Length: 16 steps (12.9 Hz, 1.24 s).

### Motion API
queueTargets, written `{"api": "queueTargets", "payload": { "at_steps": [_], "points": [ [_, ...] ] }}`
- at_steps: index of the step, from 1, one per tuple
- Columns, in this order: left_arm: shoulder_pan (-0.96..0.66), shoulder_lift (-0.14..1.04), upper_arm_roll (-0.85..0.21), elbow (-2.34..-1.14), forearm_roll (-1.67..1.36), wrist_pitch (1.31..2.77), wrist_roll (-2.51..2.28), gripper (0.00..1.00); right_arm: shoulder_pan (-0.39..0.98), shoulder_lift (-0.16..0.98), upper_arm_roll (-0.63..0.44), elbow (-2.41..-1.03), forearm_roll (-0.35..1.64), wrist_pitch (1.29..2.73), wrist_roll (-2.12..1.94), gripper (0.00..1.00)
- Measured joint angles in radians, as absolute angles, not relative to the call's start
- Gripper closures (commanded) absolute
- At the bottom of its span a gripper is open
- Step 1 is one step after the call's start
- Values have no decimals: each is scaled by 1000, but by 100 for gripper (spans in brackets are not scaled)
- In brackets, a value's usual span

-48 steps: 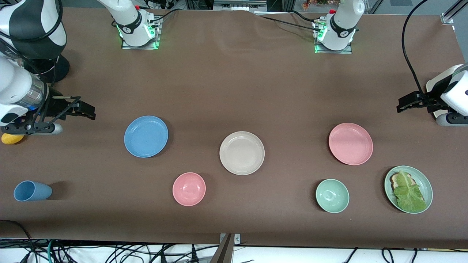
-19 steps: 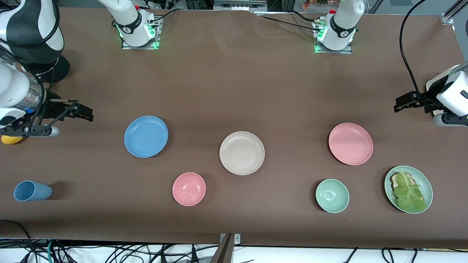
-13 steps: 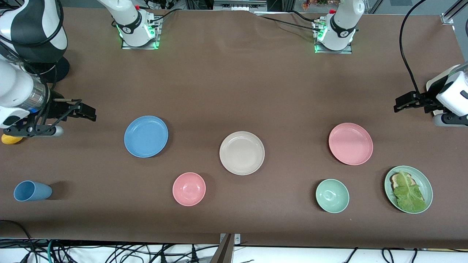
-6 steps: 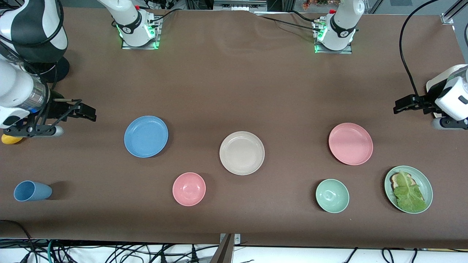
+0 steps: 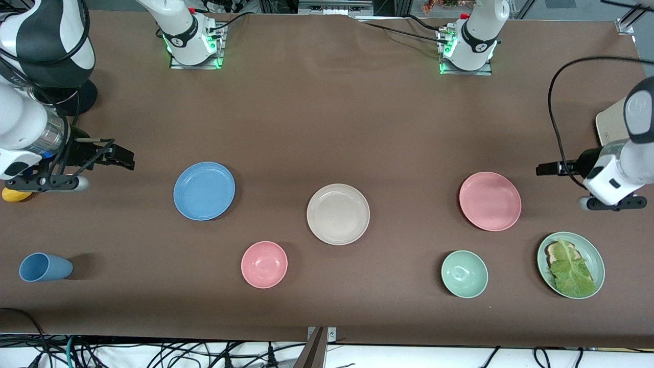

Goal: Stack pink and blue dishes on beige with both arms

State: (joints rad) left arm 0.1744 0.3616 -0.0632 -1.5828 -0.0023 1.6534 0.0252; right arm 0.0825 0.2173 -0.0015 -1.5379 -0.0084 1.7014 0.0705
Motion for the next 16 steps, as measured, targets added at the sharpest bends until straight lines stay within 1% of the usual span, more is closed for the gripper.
{"api": "queueTargets", "payload": {
  "at_steps": [2, 4, 6, 9, 10, 11, 12, 13, 16],
  "points": [
    [191, 436, -63, -1594, 20, 1728, 27, 0, 79, 217, -4, -1538, -15, 1702, 71, 0],
    [191, 500, -65, -1633, 66, 1836, 27, 0, 77, 222, -5, -1539, -17, 1708, 70, 0],
    [191, 523, -66, -1725, 76, 1995, 27, 0, 78, 237, -5, -1539, -18, 1714, 70, 0],
    [203, 525, -65, -1880, 77, 2210, 51, 0, 79, 257, -5, -1539, -18, 1719, 70, 0],
    [221, 529, -65, -1910, 77, 2248, 73, 9, 79, 259, -5, -1539, -18, 1720, 70, 0],
    [238, 537, -65, -1923, 77, 2264, 89, 23, 79, 263, -5, -1539, -18, 1719, 70, 0],
    [247, 546, -65, -1926, 77, 2271, 95, 56, 79, 269, -4, -1539, -18, 1718, 70, 0],
    [247, 554, -67, -1927, 77, 2274, 96, 100, 81, 275, -4, -1539, -18, 1718, 70, 0],
    [237, 567, -79, -1926, 77, 2275, 96, 100, 81, 281, -2, -1539, -18, 1718, 70, 0]
  ]
}}
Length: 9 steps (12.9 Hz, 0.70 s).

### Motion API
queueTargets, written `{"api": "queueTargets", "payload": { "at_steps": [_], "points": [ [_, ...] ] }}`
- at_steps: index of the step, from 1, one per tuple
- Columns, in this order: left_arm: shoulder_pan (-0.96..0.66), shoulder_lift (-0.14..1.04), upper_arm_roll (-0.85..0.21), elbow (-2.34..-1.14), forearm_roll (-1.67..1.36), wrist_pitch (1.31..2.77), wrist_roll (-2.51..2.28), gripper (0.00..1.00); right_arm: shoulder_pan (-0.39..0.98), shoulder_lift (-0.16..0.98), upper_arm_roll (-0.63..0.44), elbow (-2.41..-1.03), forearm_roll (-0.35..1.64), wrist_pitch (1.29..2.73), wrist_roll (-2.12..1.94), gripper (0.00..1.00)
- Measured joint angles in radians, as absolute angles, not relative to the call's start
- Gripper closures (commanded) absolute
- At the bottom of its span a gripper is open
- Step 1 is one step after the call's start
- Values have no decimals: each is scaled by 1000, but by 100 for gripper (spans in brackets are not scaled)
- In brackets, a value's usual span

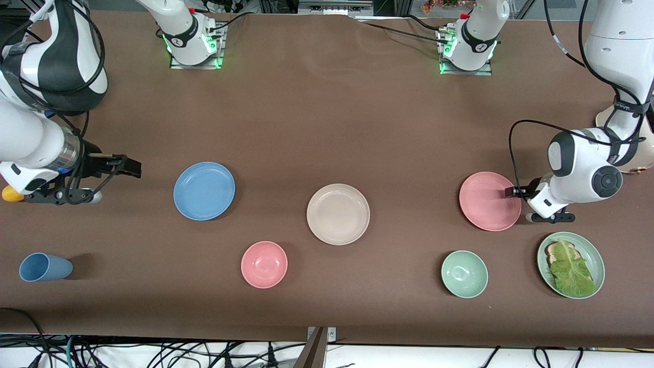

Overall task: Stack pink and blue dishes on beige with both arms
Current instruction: 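Reach the left gripper to the pink plate rim and grasp it, then lift the pink plate with the left gripper over the beige plate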

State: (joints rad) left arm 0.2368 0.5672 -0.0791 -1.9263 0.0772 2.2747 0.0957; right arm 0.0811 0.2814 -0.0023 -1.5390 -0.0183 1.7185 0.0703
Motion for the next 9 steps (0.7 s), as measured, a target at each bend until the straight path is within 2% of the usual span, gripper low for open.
{"api": "queueTargets", "payload": {
  "at_steps": [4, 5, 7, 9],
  "points": [
    [214, 568, -81, -1909, 77, 2259, 67, 100, 79, 281, -3, -1539, -18, 1718, 70, 0],
    [208, 568, -85, -1887, 74, 2217, 58, 100, 79, 281, -3, -1539, -18, 1718, 70, 0],
    [206, 567, -119, -1788, 27, 2039, 25, 100, 79, 281, -3, -1539, -18, 1718, 70, 0],
    [203, 557, -187, -1707, 1, 1913, -71, 100, 79, 281, -3, -1539, -18, 1718, 70, 0]
  ]
}}
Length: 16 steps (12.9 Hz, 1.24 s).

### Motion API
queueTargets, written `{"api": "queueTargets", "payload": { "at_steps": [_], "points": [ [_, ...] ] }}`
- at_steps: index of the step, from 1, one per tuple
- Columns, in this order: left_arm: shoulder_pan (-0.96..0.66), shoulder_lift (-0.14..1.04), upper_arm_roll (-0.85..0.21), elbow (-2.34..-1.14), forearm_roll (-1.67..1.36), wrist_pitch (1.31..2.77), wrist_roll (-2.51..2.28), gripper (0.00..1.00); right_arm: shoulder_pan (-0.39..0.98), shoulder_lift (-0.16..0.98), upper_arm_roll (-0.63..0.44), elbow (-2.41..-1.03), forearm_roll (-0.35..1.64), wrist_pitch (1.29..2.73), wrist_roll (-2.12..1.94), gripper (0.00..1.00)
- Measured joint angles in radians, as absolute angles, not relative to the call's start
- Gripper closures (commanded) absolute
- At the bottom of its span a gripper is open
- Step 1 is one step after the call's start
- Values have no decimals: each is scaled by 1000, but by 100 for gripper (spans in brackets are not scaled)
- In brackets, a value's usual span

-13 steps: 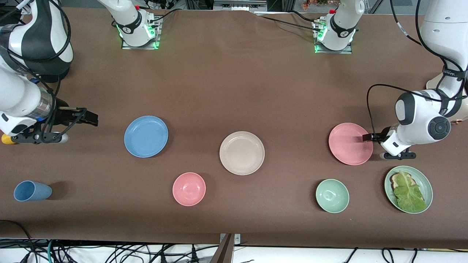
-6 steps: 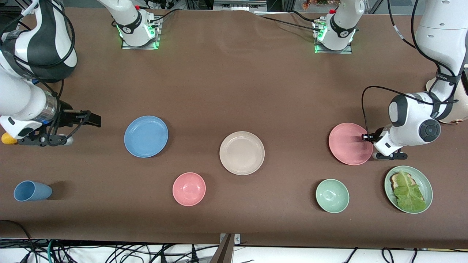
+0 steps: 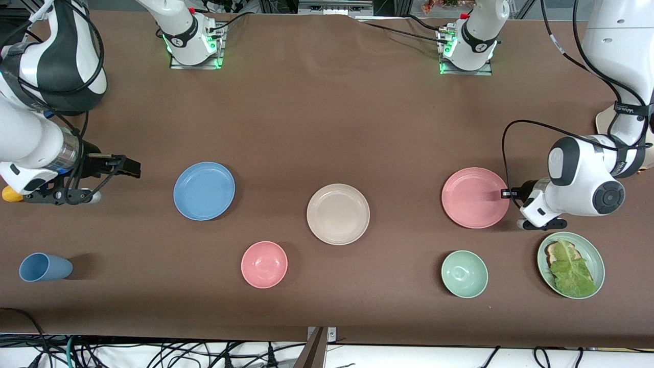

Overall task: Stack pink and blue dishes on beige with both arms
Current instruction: 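Lift the pink plate with the left gripper over the beige plate, then lower the pink plate onto the beige plate and open the left gripper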

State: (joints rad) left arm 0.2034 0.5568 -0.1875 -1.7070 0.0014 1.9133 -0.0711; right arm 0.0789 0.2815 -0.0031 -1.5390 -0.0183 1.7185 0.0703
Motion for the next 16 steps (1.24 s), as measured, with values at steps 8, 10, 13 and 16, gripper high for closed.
{"api": "queueTargets", "payload": {
  "at_steps": [8, 10, 13, 16],
  "points": [
    [92, 553, -471, -1608, -73, 1889, -637, 100, 79, 281, -3, -1539, -18, 1718, 70, 0],
    [10, 594, -471, -1553, -78, 1941, -729, 100, 78, 281, -3, -1539, -18, 1718, 70, 0],
    [-107, 686, -467, -1509, -78, 2138, -846, 100, 78, 281, -4, -1539, -18, 1718, 70, 0],
    [-147, 743, -433, -1500, -78, 2204, -885, 100, 78, 282, -4, -1539, -18, 1718, 70, 0]
  ]
}}
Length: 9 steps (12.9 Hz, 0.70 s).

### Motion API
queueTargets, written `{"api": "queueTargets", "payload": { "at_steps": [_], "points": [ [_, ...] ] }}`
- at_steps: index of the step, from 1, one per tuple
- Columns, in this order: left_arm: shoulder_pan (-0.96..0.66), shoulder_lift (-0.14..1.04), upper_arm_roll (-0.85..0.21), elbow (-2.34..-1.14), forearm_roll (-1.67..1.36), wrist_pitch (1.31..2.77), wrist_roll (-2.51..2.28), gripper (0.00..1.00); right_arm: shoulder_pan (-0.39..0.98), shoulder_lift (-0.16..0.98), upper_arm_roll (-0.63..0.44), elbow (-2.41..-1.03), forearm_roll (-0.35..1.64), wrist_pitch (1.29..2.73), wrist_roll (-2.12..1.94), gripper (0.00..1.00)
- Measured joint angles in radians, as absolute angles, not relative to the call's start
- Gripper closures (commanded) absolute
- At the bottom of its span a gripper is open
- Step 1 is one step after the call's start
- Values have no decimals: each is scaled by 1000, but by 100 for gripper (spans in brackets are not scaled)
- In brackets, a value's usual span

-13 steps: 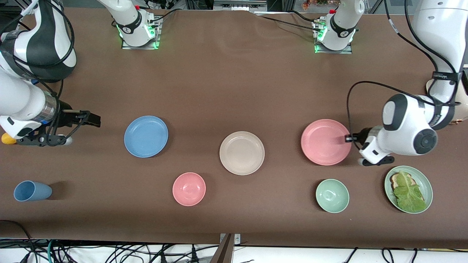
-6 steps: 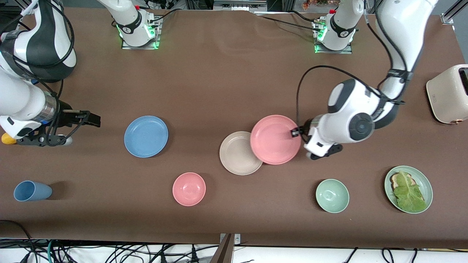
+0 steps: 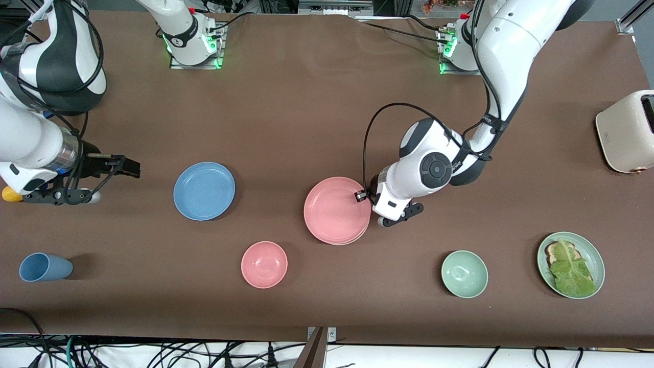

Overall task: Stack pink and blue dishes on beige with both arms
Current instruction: 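Lower the pink plate onto the beige plate and open the left gripper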

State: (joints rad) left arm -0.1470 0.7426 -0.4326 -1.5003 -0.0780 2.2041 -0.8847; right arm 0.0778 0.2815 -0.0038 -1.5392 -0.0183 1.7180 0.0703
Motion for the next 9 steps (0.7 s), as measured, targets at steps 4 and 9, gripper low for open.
{"api": "queueTargets", "payload": {
  "at_steps": [4, 9],
  "points": [
    [-139, 747, -414, -1491, -73, 2200, -884, 47, 77, 281, -4, -1539, -18, 1718, 70, 0],
    [-138, 746, -414, -1482, -71, 2199, -946, 0, 77, 282, -4, -1539, -18, 1718, 70, 0]
  ]
}}
